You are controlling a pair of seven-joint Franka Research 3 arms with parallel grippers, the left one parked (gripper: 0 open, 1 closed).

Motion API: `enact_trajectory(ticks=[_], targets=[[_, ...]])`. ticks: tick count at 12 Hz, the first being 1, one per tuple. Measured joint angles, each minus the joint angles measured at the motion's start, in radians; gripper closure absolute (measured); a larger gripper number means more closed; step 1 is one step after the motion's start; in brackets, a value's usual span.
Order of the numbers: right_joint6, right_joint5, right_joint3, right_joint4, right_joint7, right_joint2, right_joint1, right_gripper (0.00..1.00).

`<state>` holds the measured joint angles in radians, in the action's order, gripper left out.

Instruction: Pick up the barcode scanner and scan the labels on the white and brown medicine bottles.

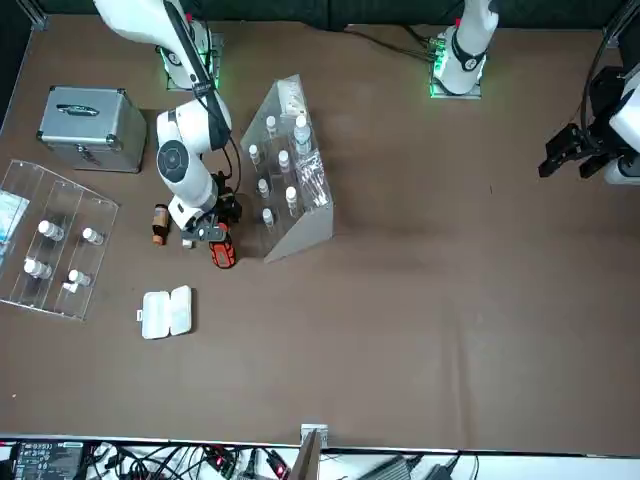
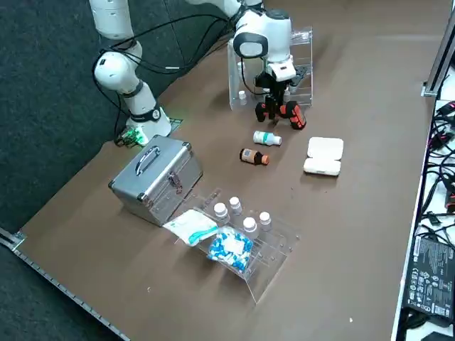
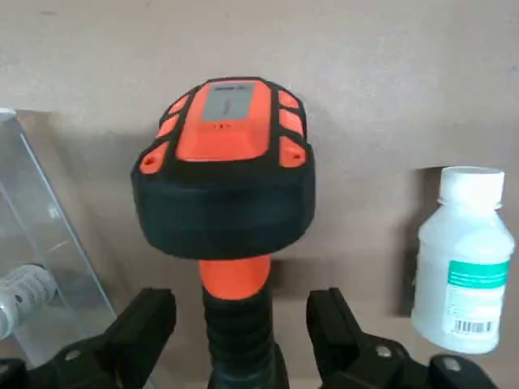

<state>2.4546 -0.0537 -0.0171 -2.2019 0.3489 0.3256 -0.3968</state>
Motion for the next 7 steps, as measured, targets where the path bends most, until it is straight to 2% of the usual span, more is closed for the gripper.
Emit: enact_trajectory(ticks=[2,3,5,7], targets=[[0.000,0.000,-0.002,0.000,0.000,0.000,0.001,0.03],[0.000,0.000,-0.002,0.000,0.000,0.000,0.001,0.09],[0.000,0.000,-0.002,0.000,0.000,0.000,0.002,0.37],[0.000,0.000,-0.004,-0.001,0.000,0.001,0.003,0.44]])
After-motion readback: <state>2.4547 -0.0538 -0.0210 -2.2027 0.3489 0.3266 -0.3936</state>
